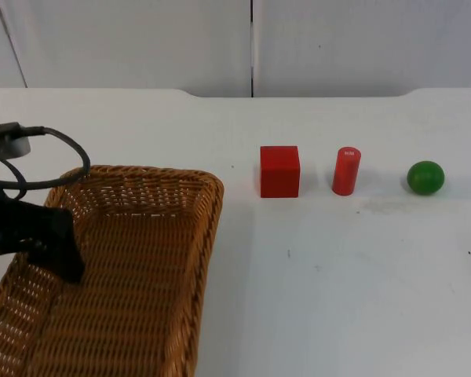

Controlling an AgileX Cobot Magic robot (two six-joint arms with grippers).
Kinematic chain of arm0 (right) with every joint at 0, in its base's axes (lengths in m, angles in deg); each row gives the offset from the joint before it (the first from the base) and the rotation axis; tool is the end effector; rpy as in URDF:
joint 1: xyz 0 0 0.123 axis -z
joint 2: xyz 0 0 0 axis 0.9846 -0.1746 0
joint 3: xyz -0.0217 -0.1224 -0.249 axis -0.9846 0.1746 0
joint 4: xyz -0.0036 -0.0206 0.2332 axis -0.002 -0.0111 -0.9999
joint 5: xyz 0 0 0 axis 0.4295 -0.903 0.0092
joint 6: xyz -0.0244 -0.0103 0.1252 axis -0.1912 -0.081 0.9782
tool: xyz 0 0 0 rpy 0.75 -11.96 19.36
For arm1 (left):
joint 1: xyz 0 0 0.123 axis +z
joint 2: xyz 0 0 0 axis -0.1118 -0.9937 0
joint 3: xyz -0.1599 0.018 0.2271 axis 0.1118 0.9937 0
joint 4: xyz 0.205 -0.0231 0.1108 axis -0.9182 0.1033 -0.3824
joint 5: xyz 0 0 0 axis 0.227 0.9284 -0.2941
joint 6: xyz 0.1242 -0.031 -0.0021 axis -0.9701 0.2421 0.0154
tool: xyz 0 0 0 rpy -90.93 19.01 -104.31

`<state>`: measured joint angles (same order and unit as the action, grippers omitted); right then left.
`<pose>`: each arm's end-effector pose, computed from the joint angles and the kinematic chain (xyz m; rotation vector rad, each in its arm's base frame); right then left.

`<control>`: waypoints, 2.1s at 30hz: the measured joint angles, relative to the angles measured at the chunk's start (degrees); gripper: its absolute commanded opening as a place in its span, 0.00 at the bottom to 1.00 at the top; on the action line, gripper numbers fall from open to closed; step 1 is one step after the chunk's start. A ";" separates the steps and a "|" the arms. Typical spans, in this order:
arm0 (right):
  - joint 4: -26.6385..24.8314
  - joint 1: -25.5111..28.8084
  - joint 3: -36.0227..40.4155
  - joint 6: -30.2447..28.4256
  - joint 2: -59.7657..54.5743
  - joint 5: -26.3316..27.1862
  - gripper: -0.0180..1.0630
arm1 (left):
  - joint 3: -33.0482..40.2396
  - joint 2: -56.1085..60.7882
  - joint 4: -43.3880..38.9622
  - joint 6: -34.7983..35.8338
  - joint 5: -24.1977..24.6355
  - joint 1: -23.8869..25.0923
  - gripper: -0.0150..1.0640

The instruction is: Pick up the basket with the left hand and place the object to the left of the red cylinder into the basket with the right hand.

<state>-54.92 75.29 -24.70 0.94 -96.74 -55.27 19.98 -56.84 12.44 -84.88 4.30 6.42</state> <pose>0.0977 0.0086 0.3121 -0.1696 2.0106 0.0031 0.2793 -0.0318 0.0843 0.1163 2.9294 -0.3620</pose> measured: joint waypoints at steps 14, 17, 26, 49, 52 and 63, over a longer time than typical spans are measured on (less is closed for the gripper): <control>0.00 0.00 -8.74 0.53 -12.88 2.30 0.99 | 0.00 -3.82 0.46 -0.13 0.26 0.00 0.94; 0.00 0.00 -10.13 0.53 -16.19 3.00 0.99 | 0.00 -5.03 0.46 -0.13 -0.30 0.00 0.94; 0.00 0.00 -10.36 0.53 -18.70 3.23 0.99 | 0.00 -5.59 0.46 -0.13 -2.27 0.00 0.94; 0.10 0.00 -10.36 0.15 -18.70 3.36 0.99 | -0.11 -5.63 5.61 -0.51 -1.31 0.00 0.01; 0.41 0.00 -10.36 0.03 -18.70 3.36 0.99 | -0.11 -5.63 5.79 -0.20 -0.50 0.00 0.01; 0.41 0.00 -10.36 0.03 -18.70 3.36 0.99 | -0.11 -4.30 6.21 0.27 2.59 0.00 0.01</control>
<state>-54.51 75.29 -35.06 0.97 -115.43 -51.90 19.87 -61.14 18.65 -84.61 6.89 6.42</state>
